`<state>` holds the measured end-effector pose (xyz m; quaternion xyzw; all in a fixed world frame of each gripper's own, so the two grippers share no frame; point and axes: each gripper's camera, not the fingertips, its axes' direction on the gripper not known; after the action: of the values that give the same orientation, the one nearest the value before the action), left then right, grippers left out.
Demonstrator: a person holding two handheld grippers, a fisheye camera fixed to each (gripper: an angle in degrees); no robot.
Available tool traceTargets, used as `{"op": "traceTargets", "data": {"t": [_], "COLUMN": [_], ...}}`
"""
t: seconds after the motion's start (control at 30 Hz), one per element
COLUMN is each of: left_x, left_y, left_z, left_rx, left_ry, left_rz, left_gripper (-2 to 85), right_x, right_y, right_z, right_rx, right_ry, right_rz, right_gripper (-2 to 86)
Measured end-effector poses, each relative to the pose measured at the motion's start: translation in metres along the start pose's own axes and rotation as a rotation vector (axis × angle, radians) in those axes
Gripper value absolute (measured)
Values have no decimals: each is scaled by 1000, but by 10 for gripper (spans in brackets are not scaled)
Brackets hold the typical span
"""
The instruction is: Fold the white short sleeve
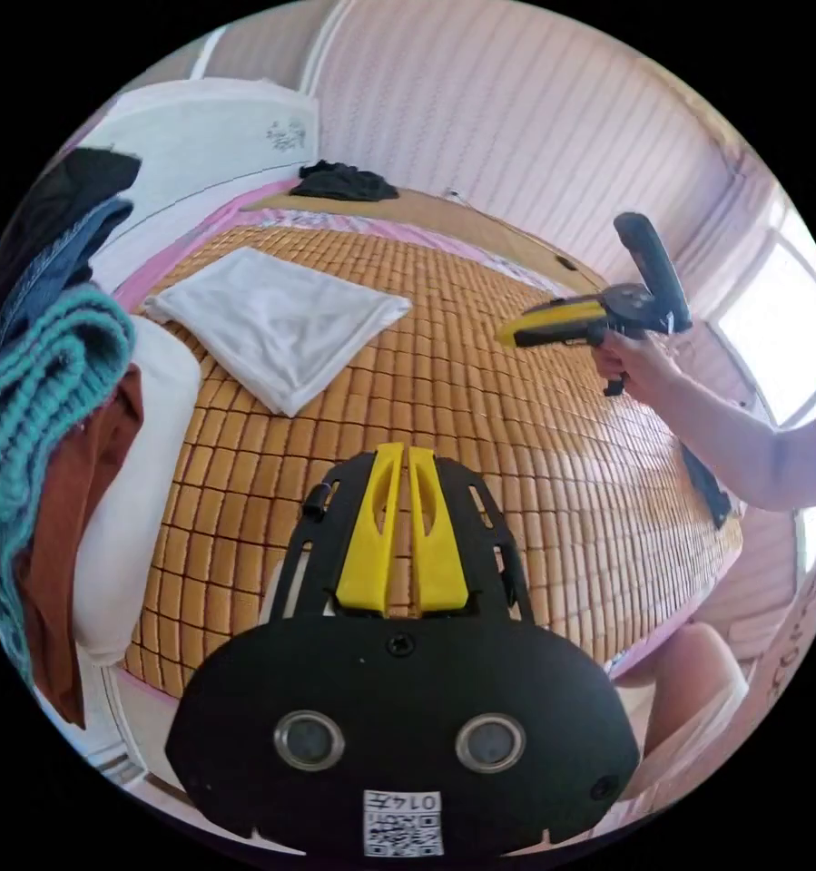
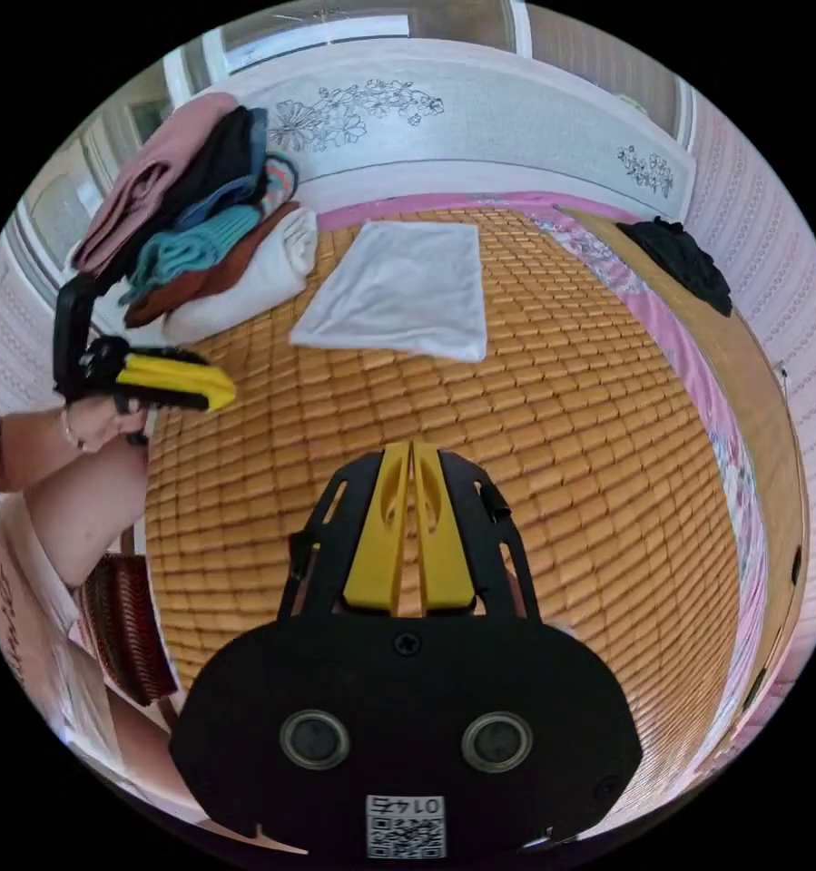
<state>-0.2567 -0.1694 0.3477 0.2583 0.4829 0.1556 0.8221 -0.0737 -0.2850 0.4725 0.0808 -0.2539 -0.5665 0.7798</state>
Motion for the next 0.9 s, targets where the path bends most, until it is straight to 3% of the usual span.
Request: {"op": "traceTargets", "data": {"t": [0.2, 0.4, 0.53, 0.9], "left_x": [82, 150, 186, 304], "left_y": [47, 126, 153, 168], "left_z": [-14, -88, -125, -126], "left_rx": [115, 235, 208, 126], "left_ry": [167, 277, 226, 378], "left_rz": [98, 193, 276, 526], "left_gripper": [-9, -8, -8, 50], "right_x": [-93, -201, -247, -278], "right_y": [169, 256, 304, 492], "right_z": [-46, -82, -119, -195], "right_rx": [-3, 27, 117, 292], "right_ry": [9, 27, 93, 427], "right_rz": [302, 423, 521, 917], "right_gripper": [31, 89, 108, 110]}}
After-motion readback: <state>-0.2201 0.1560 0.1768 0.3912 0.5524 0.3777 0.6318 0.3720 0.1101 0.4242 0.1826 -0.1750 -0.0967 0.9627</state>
